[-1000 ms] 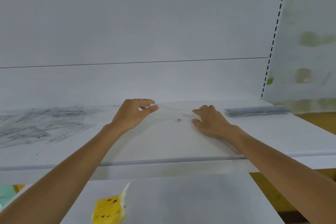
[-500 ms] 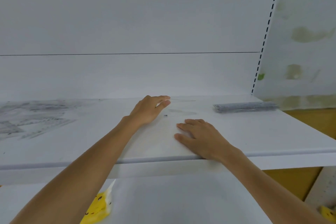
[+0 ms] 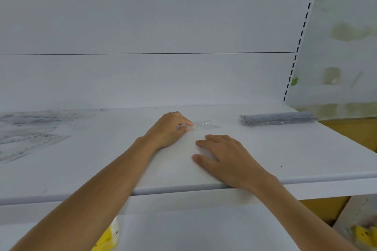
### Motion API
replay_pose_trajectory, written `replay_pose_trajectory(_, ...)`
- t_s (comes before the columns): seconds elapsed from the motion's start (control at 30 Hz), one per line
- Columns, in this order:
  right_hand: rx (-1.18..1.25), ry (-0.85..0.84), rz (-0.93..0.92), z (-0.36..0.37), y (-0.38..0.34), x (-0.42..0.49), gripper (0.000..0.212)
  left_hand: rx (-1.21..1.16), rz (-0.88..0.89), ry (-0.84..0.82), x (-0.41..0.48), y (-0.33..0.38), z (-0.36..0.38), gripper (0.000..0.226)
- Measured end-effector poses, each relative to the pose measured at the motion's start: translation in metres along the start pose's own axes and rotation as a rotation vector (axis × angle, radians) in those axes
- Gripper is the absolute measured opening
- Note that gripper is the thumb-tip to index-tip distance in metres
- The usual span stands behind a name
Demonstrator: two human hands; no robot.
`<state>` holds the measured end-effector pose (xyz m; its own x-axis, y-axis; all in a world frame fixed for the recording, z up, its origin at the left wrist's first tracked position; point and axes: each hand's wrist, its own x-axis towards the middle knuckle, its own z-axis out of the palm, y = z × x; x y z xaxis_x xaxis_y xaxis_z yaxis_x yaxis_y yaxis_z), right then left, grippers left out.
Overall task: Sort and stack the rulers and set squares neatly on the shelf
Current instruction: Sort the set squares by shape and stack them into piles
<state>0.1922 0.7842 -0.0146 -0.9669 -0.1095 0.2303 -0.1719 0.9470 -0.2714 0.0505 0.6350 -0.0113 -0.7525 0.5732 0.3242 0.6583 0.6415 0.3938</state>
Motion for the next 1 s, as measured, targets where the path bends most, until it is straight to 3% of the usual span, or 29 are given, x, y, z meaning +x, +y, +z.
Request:
replay_pose_trajectory(0.23,0.013,0.006,0.003,0.001,0.0,-0.001,0.05,-0.114,-0.011,0.063,0.0,-0.002,0.0,0.021)
replay_pose_trajectory(0.4,0.019,0.003,0.006,0.001,0.001,-0.001,0.05,0.02,-0.043,0.131,-0.002,0.001,-0.002,0.027)
replay_pose_trajectory(0.5,0.024,0.005,0.008,0.002,0.001,-0.001,0.051,0.069,-0.137,0.06,-0.003,-0.002,-0.002,0.035)
replay_pose_trajectory(0.8,0.012,0.012,0.007,0.002,0.003,0.003,0.051,0.002,-0.136,0.063,-0.004,-0.001,-0.001,0.027)
replay_pose_trajectory(1.0,-0.055,-0.021,0.04,-0.001,0.002,0.01,0.051,-0.008,-0.154,0.196,-0.019,0.004,-0.011,0.027)
